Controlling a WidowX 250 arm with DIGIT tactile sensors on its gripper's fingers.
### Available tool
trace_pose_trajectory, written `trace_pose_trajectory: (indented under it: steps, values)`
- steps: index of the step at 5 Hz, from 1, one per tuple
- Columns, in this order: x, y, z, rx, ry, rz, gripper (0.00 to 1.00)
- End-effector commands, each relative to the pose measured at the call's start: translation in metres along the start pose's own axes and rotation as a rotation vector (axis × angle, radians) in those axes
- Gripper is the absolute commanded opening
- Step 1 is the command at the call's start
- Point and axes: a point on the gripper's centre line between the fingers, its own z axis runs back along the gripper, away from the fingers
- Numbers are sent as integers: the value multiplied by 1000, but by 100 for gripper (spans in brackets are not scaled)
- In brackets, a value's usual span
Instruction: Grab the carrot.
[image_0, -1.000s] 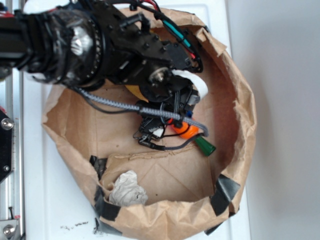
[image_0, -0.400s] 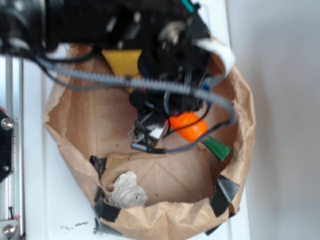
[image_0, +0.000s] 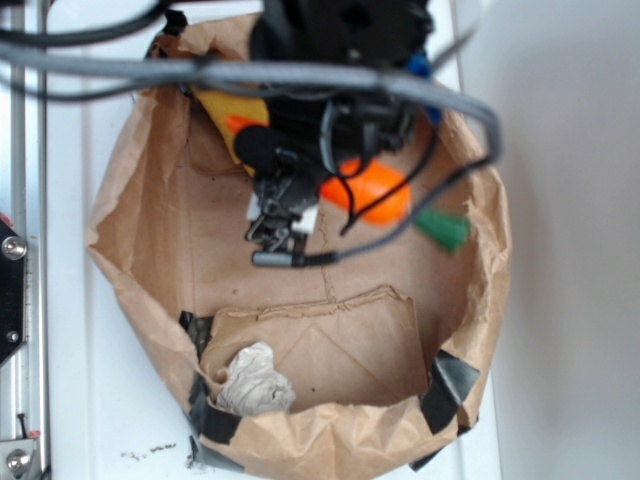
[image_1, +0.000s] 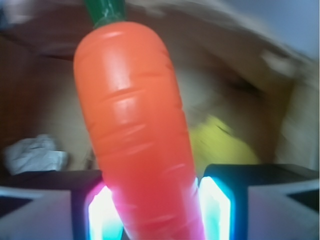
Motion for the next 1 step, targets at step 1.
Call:
trace_pose_trajectory:
  steps: [1]
  values:
    - [1, -12, 18, 80, -61, 86, 0]
